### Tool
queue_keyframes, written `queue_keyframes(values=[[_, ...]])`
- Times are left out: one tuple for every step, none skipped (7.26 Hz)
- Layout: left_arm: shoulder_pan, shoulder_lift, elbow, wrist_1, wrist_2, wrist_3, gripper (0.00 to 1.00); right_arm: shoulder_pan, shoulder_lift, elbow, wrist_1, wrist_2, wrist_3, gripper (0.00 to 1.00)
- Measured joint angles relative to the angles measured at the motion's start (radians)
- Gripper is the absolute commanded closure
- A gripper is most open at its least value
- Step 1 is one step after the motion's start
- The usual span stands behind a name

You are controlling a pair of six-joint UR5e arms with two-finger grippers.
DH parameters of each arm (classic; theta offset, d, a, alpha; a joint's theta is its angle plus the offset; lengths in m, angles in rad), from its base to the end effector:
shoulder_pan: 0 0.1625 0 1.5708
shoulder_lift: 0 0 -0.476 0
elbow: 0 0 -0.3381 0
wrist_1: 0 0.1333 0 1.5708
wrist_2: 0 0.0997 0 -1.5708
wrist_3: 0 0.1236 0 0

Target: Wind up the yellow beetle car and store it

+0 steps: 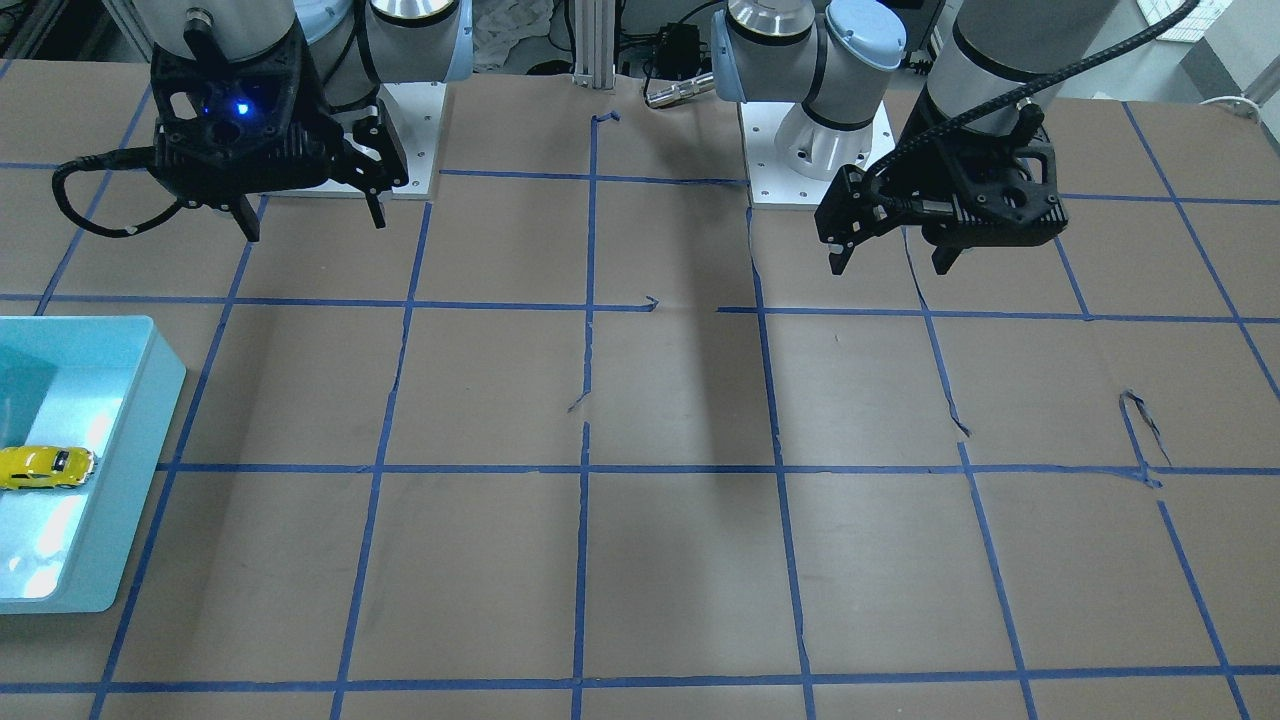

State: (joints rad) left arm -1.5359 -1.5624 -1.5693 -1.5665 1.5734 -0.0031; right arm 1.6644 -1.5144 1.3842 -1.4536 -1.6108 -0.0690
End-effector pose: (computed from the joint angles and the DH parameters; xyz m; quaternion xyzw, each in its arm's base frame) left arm -0.1177 -0.4399 0.5197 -0.0190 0.9998 -0.0071 0.0014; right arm 0.1711 -0.4493 0.5594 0.0811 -0.9965 0.0067 0.0199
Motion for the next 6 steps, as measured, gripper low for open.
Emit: queue_keyframes(values=[[0.0, 0.0, 0.0, 0.0, 0.001, 0.0, 0.0, 0.0, 0.0, 0.002, -0.033, -0.002, 0.053, 0.0], [0.0, 0.001, 0.0, 0.0, 0.001, 0.0, 0.0, -0.001, 0.0, 0.004, -0.064, -0.002, 0.086, 0.0], [-0.001, 0.001, -0.001, 0.0, 0.002, 0.0, 0.0, -0.001, 0.0, 0.006, -0.08, -0.001, 0.113, 0.0], [-0.001, 0.001, -0.001, 0.0, 0.002, 0.0, 0.0, -0.002, -0.002, 0.009, -0.091, 0.001, 0.139, 0.0], [-0.001, 0.0, -0.001, 0.0, 0.002, 0.0, 0.0, -0.002, -0.004, 0.013, -0.098, 0.002, 0.156, 0.0], [-0.001, 0.0, -0.001, -0.001, 0.002, 0.0, 0.0, -0.002, -0.005, 0.015, -0.102, 0.002, 0.164, 0.0]])
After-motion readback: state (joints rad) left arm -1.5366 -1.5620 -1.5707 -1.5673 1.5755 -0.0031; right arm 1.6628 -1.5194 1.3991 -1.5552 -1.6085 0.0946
